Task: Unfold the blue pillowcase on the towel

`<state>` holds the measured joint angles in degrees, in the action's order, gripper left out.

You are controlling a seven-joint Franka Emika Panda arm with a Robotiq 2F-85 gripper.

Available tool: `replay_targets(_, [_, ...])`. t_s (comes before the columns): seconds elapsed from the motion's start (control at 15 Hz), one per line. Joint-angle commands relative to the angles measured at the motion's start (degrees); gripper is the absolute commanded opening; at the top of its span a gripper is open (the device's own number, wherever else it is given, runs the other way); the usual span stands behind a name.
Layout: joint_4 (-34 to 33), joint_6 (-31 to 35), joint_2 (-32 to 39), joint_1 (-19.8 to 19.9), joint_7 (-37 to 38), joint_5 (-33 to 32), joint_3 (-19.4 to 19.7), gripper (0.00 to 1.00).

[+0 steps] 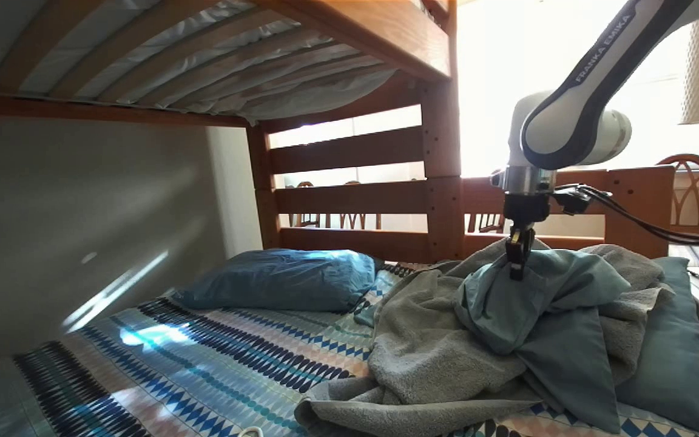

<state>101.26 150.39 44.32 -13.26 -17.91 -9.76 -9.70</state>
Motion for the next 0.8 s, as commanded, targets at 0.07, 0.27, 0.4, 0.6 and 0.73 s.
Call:
replay_targets(0.07, [6.1, 0.2, -12.5, -7.9, 9.9, -10.7, 8.2, 0.00])
replay_targets(0.27, [8.1, -0.4, -19.1, -13.2, 20.5, -20.4, 14.3, 0.00])
replay_targets(0.4, [9.2, -1.8, -22.8, -15.9, 29.2, -28.1, 17.7, 0.00])
replay_targets(0.6, [10.8, -5.7, -27.5, -21.1, 41.0, -37.0, 23.9, 0.00])
replay_targets(0.73, [11.7, -11.0, -31.1, -18.3, 49.6, -44.4, 21.0, 0.00])
